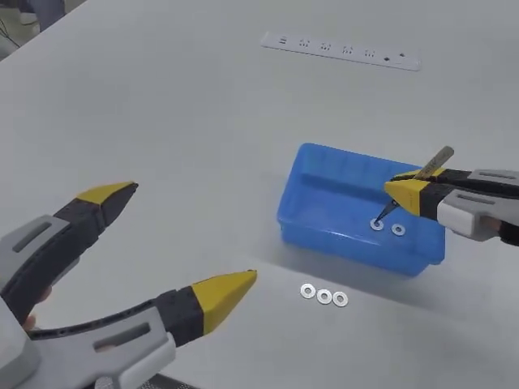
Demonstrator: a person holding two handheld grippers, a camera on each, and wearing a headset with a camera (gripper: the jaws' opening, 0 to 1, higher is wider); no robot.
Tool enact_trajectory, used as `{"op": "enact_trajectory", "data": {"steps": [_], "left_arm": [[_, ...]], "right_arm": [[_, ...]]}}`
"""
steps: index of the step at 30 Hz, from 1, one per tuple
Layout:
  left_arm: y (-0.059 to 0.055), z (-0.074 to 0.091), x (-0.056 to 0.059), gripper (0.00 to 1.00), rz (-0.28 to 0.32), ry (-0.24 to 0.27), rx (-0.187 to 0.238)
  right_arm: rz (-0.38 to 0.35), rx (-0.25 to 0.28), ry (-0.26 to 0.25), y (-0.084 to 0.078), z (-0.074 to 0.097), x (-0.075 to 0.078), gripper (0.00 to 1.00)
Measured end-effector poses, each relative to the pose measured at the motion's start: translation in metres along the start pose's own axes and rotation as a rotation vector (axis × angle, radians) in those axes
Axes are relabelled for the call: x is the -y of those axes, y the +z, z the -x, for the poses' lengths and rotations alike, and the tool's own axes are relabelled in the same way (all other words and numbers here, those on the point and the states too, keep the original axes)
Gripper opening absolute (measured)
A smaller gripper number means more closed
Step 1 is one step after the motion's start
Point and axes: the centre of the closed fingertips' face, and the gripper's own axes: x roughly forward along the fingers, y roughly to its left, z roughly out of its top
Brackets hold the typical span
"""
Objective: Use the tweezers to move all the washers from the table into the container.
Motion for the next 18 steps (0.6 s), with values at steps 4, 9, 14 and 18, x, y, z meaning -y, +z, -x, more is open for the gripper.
{"op": "enact_trajectory", "data": {"steps": [4, 9, 14, 18], "left_arm": [[0.000, 0.000, 0.000, 0.84, 0.007, 0.002, -0.002], [0.000, 0.000, 0.001, 0.83, 0.004, 0.001, -0.009], [0.000, -0.001, 0.003, 0.83, 0.001, -0.003, -0.011], [-0.001, -0.002, 0.005, 0.82, -0.004, -0.006, -0.018]], "right_arm": [[0.020, 0.031, 0.007, 0.009, 0.009, -0.011, 0.03], [0.023, 0.079, 0.037, 0.021, 0.022, -0.029, 0.03], [0.005, 0.088, 0.080, 0.021, 0.023, -0.043, 0.03], [0.014, 0.073, 0.099, 0.016, 0.021, -0.053, 0.03]]}}
